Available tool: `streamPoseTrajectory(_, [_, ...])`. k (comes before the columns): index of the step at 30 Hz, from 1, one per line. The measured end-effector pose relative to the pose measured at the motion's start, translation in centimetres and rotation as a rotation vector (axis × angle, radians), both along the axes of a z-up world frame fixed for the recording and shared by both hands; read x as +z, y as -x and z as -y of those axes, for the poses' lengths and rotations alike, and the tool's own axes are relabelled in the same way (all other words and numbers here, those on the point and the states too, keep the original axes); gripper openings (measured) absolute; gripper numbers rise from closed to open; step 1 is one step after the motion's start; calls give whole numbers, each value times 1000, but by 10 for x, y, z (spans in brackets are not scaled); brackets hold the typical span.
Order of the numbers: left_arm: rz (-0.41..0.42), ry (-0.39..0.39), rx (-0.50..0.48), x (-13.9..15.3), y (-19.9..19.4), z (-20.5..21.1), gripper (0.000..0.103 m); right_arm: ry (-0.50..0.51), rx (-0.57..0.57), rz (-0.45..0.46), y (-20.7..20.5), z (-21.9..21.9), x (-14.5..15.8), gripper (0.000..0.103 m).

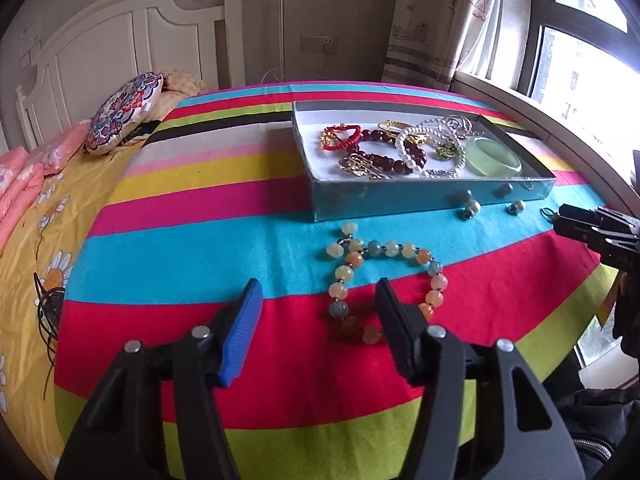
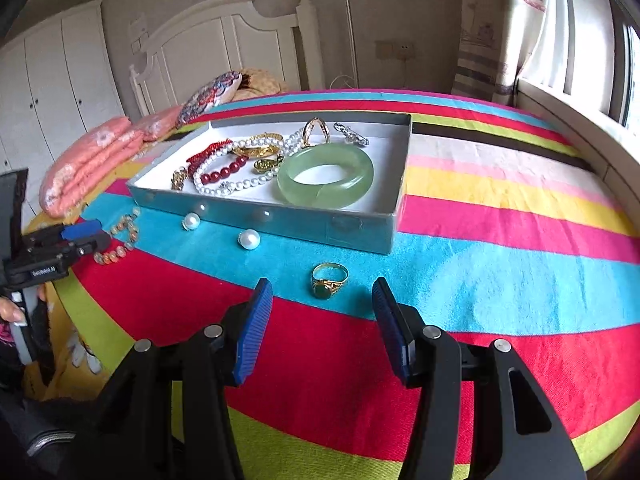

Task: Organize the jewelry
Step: 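Grasp the agate bead bracelet with the left gripper while the right grasps the gold ring, then carry the agate bracelet with the left and gold ring with the right into the tray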

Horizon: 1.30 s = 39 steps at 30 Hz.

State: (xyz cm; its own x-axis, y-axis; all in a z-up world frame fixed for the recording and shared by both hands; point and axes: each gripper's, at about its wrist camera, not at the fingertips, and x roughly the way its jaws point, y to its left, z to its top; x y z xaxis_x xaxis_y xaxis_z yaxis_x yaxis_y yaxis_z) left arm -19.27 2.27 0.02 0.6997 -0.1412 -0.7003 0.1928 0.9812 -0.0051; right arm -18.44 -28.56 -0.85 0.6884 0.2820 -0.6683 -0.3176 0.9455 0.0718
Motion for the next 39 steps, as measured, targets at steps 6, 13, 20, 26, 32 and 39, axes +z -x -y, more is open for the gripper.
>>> streamPoseTrajectory(6, [18,-44,-57,0,7,20,15,88,-6,22,-3,-17,-1,32])
streamPoseTrajectory(13, [44,-39,-109,3,15,32,9,79,2,49,5,-13,2,17])
streamPoseTrajectory(20, [116,-3,-104,32,24,29,9,37,1,96,14,-6,20,17])
streamPoseTrajectory(26, [167,11,-112,56,29,27,9,19,7,127,22,-3,35,17])
streamPoseTrajectory(32, [198,-15,-125,71,25,28,9,0,9,144,21,1,46,17])
streamPoseTrajectory(39, [237,-36,-160,93,13,33,9,-1,6,154,9,3,51,17])
